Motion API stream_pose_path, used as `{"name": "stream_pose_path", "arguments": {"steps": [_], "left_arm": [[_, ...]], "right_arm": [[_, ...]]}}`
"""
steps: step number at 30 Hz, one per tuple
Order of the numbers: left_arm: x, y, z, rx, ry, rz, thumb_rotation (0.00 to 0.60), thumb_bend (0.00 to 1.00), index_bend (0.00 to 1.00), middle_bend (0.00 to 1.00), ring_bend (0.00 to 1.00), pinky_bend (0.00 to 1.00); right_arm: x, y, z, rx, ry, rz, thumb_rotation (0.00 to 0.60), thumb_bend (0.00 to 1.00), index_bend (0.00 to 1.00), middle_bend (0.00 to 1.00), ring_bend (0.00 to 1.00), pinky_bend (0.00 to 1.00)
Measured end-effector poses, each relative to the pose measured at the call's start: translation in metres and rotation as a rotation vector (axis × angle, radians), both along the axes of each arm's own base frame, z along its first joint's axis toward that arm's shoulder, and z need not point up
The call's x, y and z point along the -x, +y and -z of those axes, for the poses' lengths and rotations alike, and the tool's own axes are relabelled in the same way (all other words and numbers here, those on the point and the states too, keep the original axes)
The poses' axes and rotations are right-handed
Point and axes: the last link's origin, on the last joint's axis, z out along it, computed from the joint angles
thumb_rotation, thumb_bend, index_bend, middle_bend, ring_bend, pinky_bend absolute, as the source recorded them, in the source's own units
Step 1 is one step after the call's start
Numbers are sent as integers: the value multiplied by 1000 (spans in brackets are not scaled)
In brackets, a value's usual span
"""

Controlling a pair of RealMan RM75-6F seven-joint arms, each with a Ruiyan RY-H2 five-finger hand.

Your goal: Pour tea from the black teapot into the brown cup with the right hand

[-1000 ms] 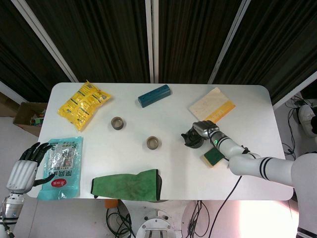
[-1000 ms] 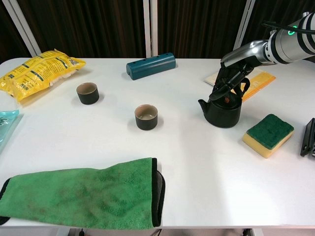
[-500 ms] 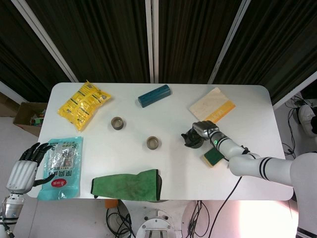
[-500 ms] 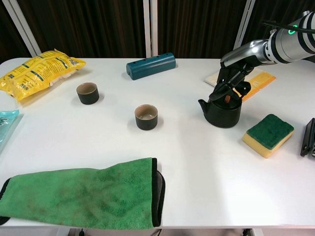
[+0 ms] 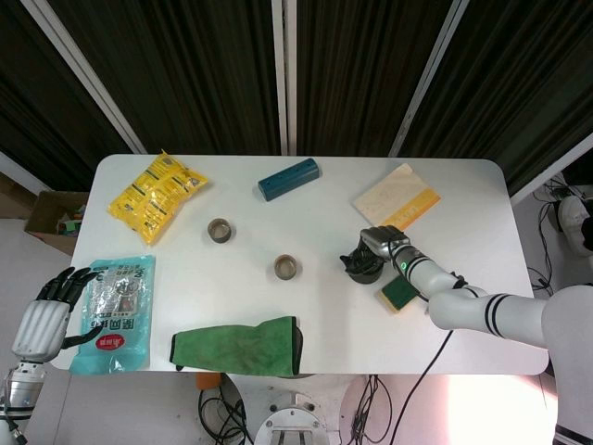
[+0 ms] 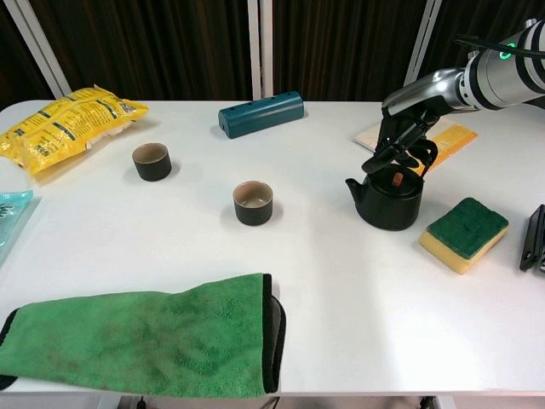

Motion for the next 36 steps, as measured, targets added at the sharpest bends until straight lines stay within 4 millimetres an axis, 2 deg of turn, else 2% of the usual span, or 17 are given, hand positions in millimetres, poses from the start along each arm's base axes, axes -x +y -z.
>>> {"name": "stream_pose_path", "arguments": {"steps": [15, 36], "left_arm": [[-1, 1, 0, 1, -1, 2, 600, 86, 162, 127, 94, 205], [0, 2, 1, 6, -1, -2, 600, 86, 163, 127, 94, 206]], "right_arm": [[1, -2, -1, 24, -22, -5, 310, 198, 879, 808, 728, 529], [-2, -3, -15, 109, -31, -74, 310, 240, 973, 878, 788, 599]]}}
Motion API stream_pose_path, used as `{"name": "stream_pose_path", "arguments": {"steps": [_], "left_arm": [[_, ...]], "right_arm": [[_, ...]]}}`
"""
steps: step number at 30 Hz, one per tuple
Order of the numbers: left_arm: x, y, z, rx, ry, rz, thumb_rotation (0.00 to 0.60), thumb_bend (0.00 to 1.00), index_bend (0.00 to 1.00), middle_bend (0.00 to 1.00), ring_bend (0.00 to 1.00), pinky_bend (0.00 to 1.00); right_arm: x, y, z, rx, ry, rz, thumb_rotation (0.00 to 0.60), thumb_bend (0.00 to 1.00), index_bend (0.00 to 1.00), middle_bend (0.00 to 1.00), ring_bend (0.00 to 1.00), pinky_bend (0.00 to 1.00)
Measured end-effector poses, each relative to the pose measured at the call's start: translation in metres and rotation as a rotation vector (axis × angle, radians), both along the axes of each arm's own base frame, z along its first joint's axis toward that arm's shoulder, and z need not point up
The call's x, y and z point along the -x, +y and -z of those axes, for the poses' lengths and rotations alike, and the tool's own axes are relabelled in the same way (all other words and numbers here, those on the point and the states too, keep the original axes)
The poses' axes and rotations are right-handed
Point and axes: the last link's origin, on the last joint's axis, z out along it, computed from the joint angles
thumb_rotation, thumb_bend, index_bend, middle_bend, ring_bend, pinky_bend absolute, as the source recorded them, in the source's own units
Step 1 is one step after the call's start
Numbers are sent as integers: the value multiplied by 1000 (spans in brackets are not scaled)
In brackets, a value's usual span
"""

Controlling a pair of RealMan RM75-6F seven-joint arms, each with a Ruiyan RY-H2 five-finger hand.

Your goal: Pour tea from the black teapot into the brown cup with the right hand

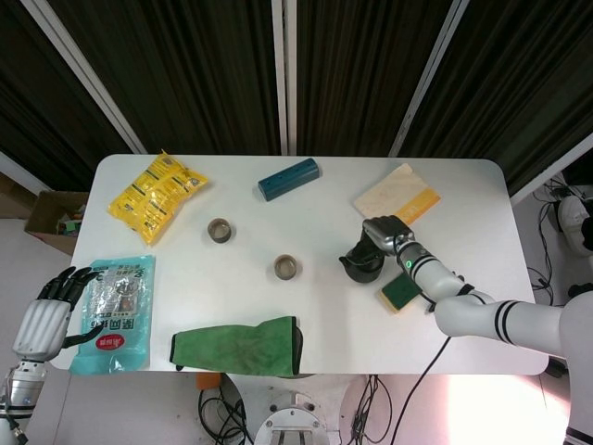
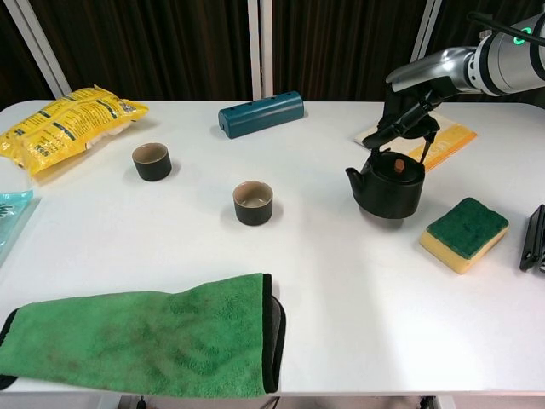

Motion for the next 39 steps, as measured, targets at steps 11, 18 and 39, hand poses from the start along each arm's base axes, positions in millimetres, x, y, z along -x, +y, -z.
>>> {"name": "stream_pose_path", "arguments": {"steps": [11, 18, 39], "left_arm": [[2, 0, 2, 5, -3, -5, 600, 86, 163, 126, 94, 206], [1, 1, 4, 10, -3, -3, 600, 86, 163, 127, 94, 206], [-3, 2, 5, 13, 0, 8, 600, 86, 173, 126, 94, 206]], "right_arm": [[-4, 2, -7, 50, 12, -54, 311, 270, 1000, 927, 827, 637], [-5, 5, -11, 77, 11, -83, 313, 293, 1000, 937, 834, 644], [-3, 9, -23, 142, -18, -129, 531, 306, 1000, 985, 875, 700]]}}
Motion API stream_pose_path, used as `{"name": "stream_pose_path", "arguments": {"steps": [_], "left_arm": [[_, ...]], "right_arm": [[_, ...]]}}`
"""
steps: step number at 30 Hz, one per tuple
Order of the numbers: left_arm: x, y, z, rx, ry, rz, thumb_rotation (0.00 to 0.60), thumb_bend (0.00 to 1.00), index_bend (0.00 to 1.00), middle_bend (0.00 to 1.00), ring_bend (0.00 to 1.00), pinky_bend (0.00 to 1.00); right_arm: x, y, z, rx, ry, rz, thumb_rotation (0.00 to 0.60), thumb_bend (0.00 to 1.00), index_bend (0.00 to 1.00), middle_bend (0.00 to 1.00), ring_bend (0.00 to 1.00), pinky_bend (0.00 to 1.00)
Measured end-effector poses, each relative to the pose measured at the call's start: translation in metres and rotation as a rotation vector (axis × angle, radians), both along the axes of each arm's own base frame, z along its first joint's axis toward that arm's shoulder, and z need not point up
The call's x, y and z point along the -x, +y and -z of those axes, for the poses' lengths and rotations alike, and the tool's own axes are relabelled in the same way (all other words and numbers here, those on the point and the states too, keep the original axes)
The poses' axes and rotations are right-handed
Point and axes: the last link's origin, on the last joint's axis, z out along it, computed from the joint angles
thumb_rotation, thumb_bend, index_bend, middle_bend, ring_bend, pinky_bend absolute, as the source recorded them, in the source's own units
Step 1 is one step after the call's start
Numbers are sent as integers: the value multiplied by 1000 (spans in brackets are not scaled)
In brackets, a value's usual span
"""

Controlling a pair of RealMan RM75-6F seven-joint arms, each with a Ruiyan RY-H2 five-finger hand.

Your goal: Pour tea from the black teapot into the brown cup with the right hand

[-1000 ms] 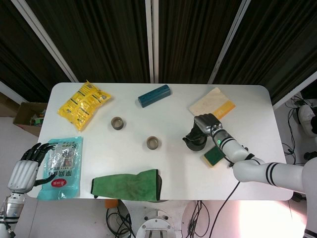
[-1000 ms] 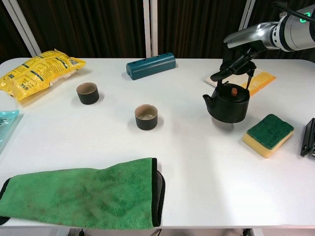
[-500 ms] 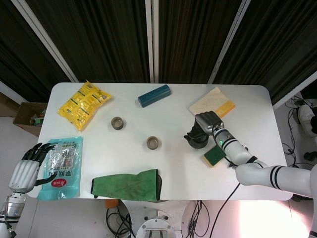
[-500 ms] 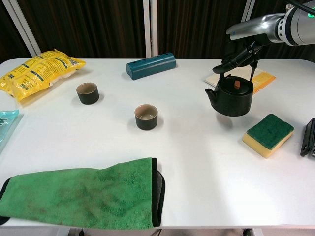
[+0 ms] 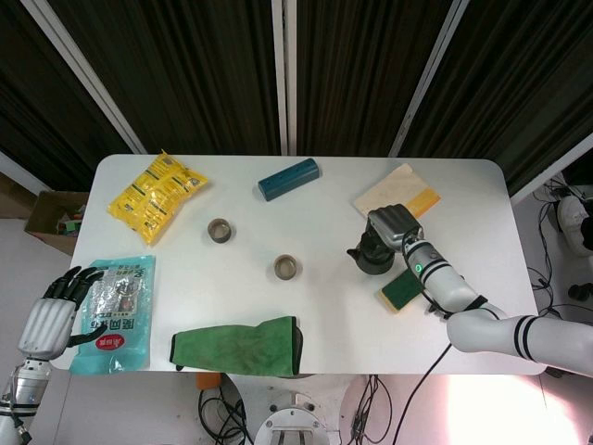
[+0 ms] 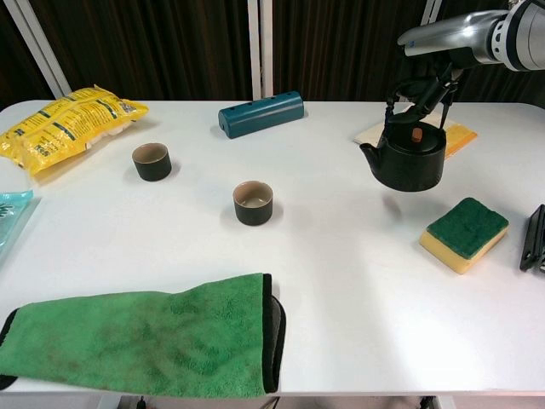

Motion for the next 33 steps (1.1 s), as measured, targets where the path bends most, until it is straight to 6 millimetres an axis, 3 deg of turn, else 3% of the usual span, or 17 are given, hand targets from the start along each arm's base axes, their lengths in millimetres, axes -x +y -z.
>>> {"name": "stream_pose_path", "arguments": {"steps": [10, 20, 33], "left_arm": [[0, 0, 0, 0, 2, 0, 600, 86, 173, 127, 94, 206], [1, 1, 2, 6, 1, -4, 600, 86, 173, 126, 94, 206], [3, 0, 4, 13, 1, -7, 600, 86, 173, 126, 94, 206]], "right_arm": [[0, 1, -1, 2, -14, -4, 523, 235, 1000, 985, 875, 700], [1, 2, -2, 8, -26, -6, 394, 178, 1000, 987, 877, 701], [0, 3, 0, 28, -42, -18, 395, 220, 1000, 1000, 909, 743]]}}
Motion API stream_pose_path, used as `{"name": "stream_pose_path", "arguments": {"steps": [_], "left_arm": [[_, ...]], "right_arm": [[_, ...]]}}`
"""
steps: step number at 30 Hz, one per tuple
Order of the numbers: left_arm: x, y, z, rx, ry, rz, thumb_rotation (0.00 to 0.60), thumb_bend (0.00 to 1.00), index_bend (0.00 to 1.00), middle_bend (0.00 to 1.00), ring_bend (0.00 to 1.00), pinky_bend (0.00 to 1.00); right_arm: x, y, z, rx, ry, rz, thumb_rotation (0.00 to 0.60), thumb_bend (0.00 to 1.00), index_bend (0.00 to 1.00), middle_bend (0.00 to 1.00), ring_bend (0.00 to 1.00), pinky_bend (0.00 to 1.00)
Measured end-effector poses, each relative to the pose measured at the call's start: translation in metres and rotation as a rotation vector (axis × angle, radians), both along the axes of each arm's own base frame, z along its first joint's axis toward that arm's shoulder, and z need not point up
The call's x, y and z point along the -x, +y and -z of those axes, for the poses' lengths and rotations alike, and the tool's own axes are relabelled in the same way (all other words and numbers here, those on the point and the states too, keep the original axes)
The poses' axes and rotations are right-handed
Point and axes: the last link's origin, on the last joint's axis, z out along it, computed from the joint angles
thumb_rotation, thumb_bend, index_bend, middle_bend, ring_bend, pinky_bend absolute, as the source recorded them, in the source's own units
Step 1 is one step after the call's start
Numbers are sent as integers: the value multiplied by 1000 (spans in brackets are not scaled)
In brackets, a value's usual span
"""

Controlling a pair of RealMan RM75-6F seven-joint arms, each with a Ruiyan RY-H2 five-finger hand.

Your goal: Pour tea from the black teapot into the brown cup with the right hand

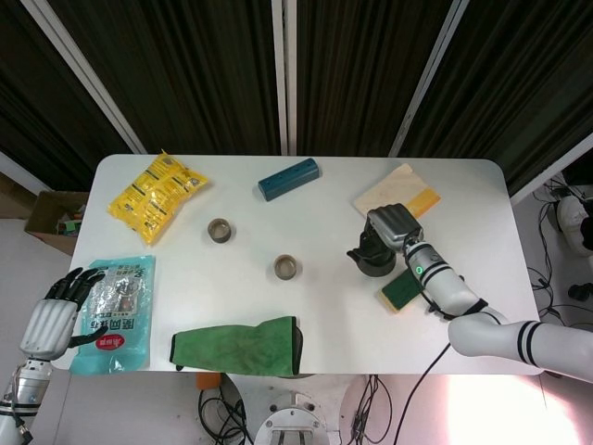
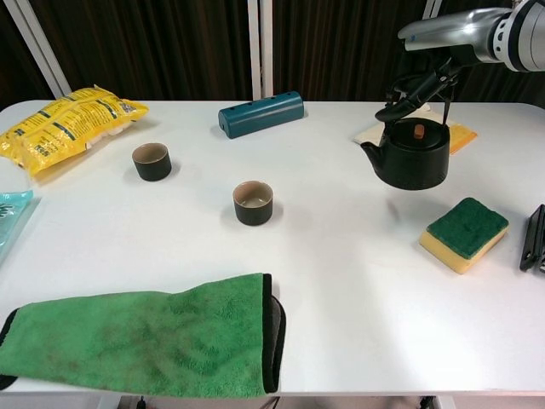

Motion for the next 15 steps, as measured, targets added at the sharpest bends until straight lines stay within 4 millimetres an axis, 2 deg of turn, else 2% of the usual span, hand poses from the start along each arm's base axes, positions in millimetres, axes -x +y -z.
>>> {"name": "stream_pose_path", "arguments": {"steps": [15], "left_arm": [[-1, 0, 2, 9, 4, 6, 600, 86, 173, 127, 94, 206]], "right_arm": [[1, 1, 0, 34, 5, -30, 396, 241, 1000, 1000, 931, 774]]}}
